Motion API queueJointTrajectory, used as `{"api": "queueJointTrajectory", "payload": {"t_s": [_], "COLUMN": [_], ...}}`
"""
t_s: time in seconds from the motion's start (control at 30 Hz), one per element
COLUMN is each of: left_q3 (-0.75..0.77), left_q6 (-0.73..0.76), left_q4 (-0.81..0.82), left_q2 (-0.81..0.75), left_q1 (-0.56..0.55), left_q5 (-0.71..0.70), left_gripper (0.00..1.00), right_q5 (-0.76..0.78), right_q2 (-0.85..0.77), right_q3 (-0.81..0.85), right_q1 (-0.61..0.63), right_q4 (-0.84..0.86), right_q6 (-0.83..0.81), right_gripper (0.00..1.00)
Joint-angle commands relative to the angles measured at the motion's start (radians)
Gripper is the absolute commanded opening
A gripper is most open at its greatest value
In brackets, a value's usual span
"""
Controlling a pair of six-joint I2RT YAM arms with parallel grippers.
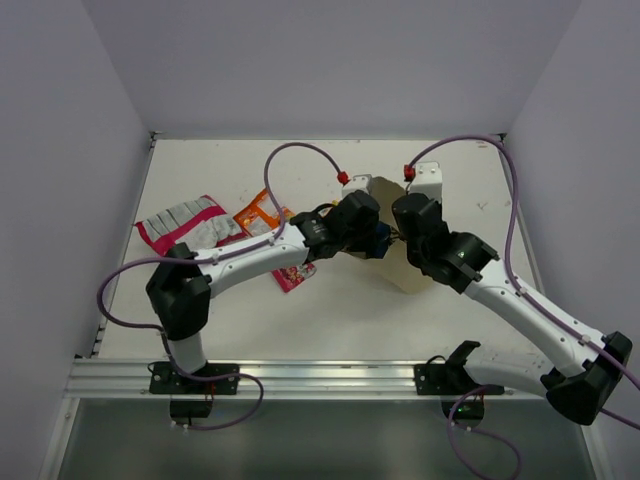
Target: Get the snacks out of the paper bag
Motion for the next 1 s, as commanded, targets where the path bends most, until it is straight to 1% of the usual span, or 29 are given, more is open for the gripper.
{"api": "queueJointTrajectory", "payload": {"t_s": [0.0, 0.17, 0.23, 0.33, 0.4, 0.5, 0.53, 0.6, 0.63, 0.73, 0.83, 0.9, 0.93, 0.97], "left_q3": [0.062, 0.152, 0.172, 0.145, 0.106, 0.042, 0.030, 0.004, -0.006, -0.073, -0.221, -0.283, -0.312, -0.379], "left_q6": [0.067, 0.171, 0.185, 0.198, 0.208, 0.234, 0.242, 0.254, 0.257, 0.267, 0.254, 0.244, 0.231, 0.222], "left_q4": [-0.029, -0.155, -0.192, -0.209, -0.210, -0.213, -0.235, -0.269, -0.298, -0.319, -0.318, -0.306, -0.275, -0.260], "left_q2": [-0.165, -0.304, -0.369, -0.464, -0.543, -0.636, -0.651, -0.683, -0.693, -0.731, -0.763, -0.774, -0.782, -0.792], "left_q1": [0.002, 0.015, 0.049, 0.126, 0.185, 0.233, 0.242, 0.290, 0.304, 0.340, 0.380, 0.394, 0.399, 0.411], "left_q5": [-0.041, -0.107, -0.095, -0.048, -0.034, -0.108, -0.145, -0.161, -0.167, -0.176, -0.147, -0.097, -0.086, -0.081], "left_gripper": [0.00, 0.00, 0.00, 0.00, 0.00, 0.00, 0.00, 0.00, 0.00, 0.00, 0.00, 0.00, 0.00, 0.00], "right_q5": [0.057, 0.094, 0.095, 0.106, 0.115, 0.108, 0.106, 0.092, 0.086, 0.076, 0.066, 0.065, 0.065, 0.062], "right_q2": [0.003, 0.022, 0.026, 0.031, 0.028, 0.022, 0.019, 0.010, 0.005, -0.007, -0.017, -0.017, -0.017, -0.017], "right_q3": [-0.025, -0.047, -0.050, -0.056, -0.065, -0.077, -0.079, -0.081, -0.081, -0.073, -0.067, -0.065, -0.065, -0.064], "right_q1": [0.005, -0.004, -0.012, -0.023, -0.030, -0.058, -0.073, -0.087, -0.099, -0.110, -0.113, -0.112, -0.112, -0.113], "right_q4": [-0.003, -0.004, -0.004, -0.006, -0.006, -0.006, -0.008, -0.011, -0.015, -0.030, -0.034, -0.034, -0.035, -0.037], "right_q6": [0.030, 0.023, 0.025, 0.019, 0.014, 0.008, 0.007, 0.007, 0.007, 0.016, 0.016, 0.014, 0.014, 0.014], "right_gripper": [0.00, 0.00, 0.00, 0.00, 0.00, 0.00, 0.00, 0.00, 0.00, 0.00, 0.00, 0.00, 0.00, 0.00]}}
